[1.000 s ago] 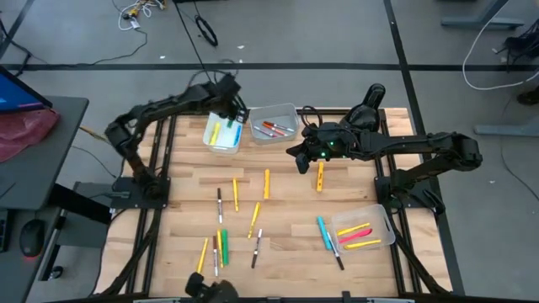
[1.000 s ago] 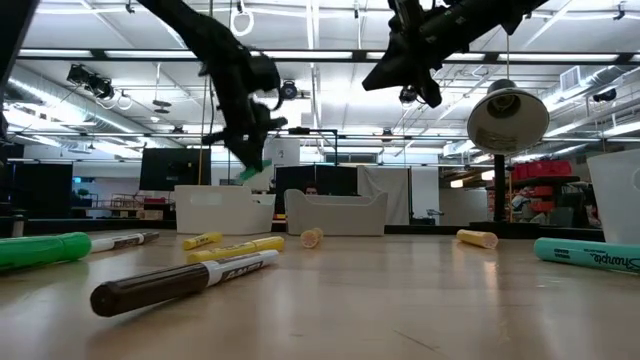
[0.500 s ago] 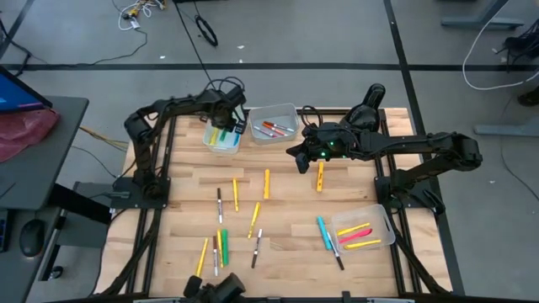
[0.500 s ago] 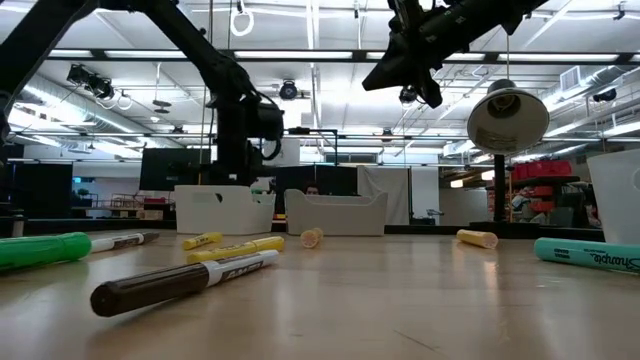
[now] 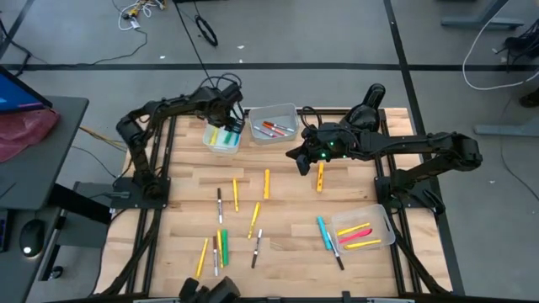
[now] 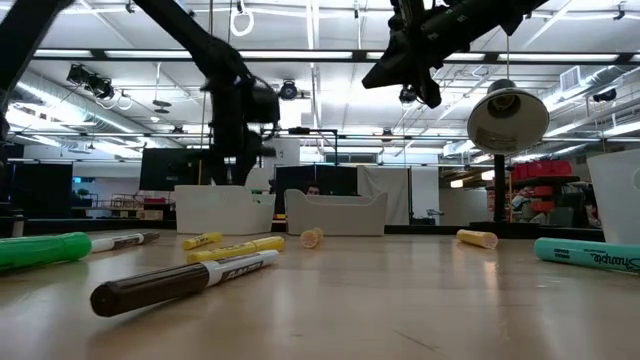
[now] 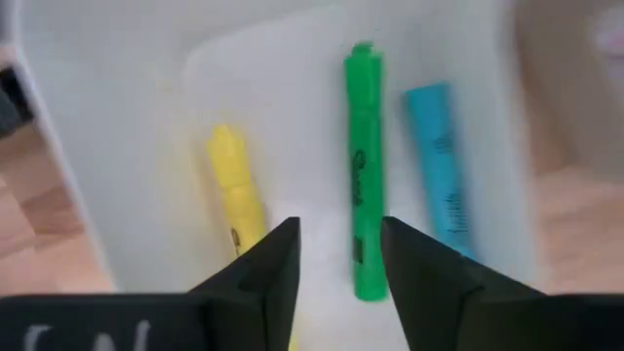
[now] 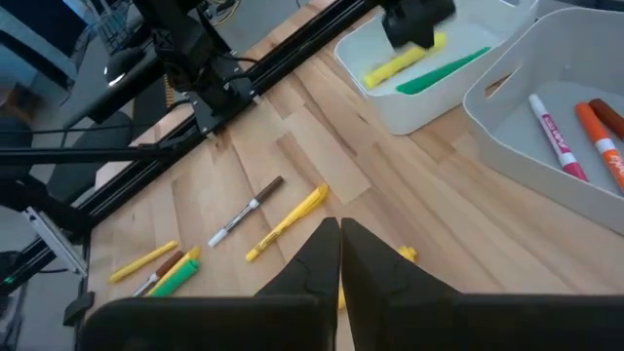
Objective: Pick & Place Markers
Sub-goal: Put the brown marker pen into the gray bin
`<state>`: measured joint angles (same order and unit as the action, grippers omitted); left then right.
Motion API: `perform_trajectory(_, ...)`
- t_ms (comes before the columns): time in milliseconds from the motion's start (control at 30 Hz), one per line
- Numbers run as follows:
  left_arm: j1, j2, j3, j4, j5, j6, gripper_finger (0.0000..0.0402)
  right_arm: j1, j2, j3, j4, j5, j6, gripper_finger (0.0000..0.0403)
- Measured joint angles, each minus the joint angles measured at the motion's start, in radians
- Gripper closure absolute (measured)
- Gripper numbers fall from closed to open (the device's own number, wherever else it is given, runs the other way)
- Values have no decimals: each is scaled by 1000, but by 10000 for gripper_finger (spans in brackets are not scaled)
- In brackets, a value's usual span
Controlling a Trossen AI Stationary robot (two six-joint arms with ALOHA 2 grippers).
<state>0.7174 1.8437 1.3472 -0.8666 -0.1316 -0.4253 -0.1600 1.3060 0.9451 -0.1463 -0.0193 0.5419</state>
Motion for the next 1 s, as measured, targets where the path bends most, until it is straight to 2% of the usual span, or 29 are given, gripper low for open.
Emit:
perform_trajectory(167, -25, -157, 0, -60, 48, 20, 224, 0, 0, 0, -10, 0, 0, 387)
perform_trajectory(233, -59, -232, 0, -117, 23, 42, 222, 0, 0, 0, -23, 0, 0, 387)
perform_trajectory(333, -137, -335, -14, -185, -70, 53, 221, 4, 0, 0, -54, 0, 1, 387)
perform_trajectory(467, -230, -490, -138, -179, -79, 22, 227, 19, 0, 0, -103, 0, 0, 387)
perform_trajectory(567, -302, -610, -292, -135, -67, -82, 239, 31, 0, -2, -131, 6, 0, 387)
perform_trajectory(733, -462, -797, -547, -3, -46, -371, 264, 34, 0, -54, -130, 20, 33, 374)
perform_trajectory(867, -619, -884, -665, 101, -51, -579, 279, 34, 0, -110, -176, 22, 70, 335)
perform_trajectory(1000, -772, -904, -733, 186, -108, -667, 286, 34, 0, -122, -336, 21, 104, 279)
